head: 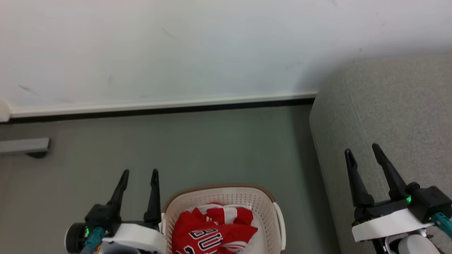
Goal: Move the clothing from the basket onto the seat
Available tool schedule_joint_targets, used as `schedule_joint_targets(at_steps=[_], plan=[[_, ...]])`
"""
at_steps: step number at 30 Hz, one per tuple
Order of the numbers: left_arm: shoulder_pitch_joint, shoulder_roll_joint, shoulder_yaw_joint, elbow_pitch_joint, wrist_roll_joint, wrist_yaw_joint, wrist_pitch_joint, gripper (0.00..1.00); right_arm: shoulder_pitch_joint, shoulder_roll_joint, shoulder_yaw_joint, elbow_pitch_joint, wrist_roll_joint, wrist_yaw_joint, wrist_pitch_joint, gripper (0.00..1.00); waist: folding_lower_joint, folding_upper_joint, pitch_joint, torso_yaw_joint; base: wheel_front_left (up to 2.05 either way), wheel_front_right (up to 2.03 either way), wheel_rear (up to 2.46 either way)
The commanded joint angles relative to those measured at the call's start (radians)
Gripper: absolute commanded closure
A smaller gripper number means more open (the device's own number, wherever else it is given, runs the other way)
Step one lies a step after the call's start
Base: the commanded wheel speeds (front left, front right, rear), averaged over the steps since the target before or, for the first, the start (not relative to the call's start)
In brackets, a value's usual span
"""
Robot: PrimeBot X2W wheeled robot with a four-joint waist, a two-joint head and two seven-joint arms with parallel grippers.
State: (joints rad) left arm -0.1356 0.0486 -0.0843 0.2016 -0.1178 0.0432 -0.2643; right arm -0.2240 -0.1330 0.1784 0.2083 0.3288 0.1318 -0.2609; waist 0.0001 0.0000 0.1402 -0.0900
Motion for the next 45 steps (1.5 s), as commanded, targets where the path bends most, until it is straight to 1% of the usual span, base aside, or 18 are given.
schedule_joint_targets(at_steps=[1, 6, 12, 17, 23, 30, 34, 37, 39, 42, 45], plan=[[-0.022, 0.003, -0.004, 0.013, -0.005, -0.003, 0.0, 0.0, -0.019, -0.008, -0.007, -0.009, 0.008, -0.002, -0.002, 0.0, -0.0001, 0.0, 0.055, -0.021, 0.0, 0.0, 0.0], [-0.09, 0.003, -0.026, 0.084, -0.012, -0.012, 0.0, 0.0, -0.05, -0.003, -0.019, -0.039, 0.009, -0.002, -0.002, 0.0, -0.0001, 0.0, 0.13, -0.041, 0.0, 0.0, 0.0], [-0.177, 0.003, -0.046, 0.224, -0.022, -0.034, 0.0, 0.0, -0.09, 0.008, -0.037, -0.071, 0.015, -0.002, -0.002, 0.0, -0.0001, 0.0, 0.207, -0.072, 0.0, 0.0, 0.0], [-0.258, 0.003, -0.072, 0.389, -0.054, -0.075, 0.0, 0.0, -0.13, 0.015, -0.04, -0.098, 0.019, -0.002, -0.002, 0.0, -0.0001, 0.0, 0.269, -0.1, 0.0, 0.0, 0.0], [-0.385, 0.004, -0.123, 0.617, -0.027, -0.115, 0.003, 0.0, -0.173, 0.025, -0.055, -0.144, 0.018, -0.002, -0.002, 0.0, -0.0001, 0.0, 0.347, -0.134, 0.0, 0.0, 0.0], [-0.522, 0.01, -0.199, 0.833, 0.008, -0.153, 0.062, 0.0, -0.21, 0.04, -0.072, -0.191, 0.019, -0.002, -0.002, 0.0, -0.0001, 0.0, 0.44, -0.175, 0.0, 0.0, 0.0], [-0.583, 0.017, -0.234, 0.929, 0.027, -0.161, 0.099, 0.0, -0.225, 0.053, -0.08, -0.199, 0.024, -0.002, -0.002, 0.0, -0.0001, 0.0, 0.485, -0.198, 0.0, 0.0, 0.0], [-0.621, 0.024, -0.258, 0.986, 0.042, -0.159, 0.126, 0.0, -0.234, 0.059, -0.078, -0.203, 0.029, -0.002, -0.002, 0.0, -0.0001, 0.0, 0.518, -0.216, 0.0, 0.0, 0.0], [-0.643, 0.028, -0.271, 1.014, 0.053, -0.156, 0.143, 0.0, -0.239, 0.061, -0.08, -0.207, 0.031, -0.002, -0.002, 0.0, -0.0001, 0.0, 0.54, -0.227, 0.0, 0.0, 0.0], [-0.665, 0.033, -0.294, 1.043, 0.063, -0.162, 0.176, 0.0, -0.246, 0.069, -0.081, -0.217, 0.033, -0.002, -0.002, 0.0, -0.0001, 0.0, 0.571, -0.242, 0.0, 0.0, 0.0], [-0.685, 0.052, -0.323, 1.06, 0.087, -0.161, 0.217, 0.0, -0.251, 0.075, -0.081, -0.219, 0.037, -0.002, -0.002, 0.0, -0.0001, 0.0, 0.6, -0.256, 0.0, 0.0, 0.0]])
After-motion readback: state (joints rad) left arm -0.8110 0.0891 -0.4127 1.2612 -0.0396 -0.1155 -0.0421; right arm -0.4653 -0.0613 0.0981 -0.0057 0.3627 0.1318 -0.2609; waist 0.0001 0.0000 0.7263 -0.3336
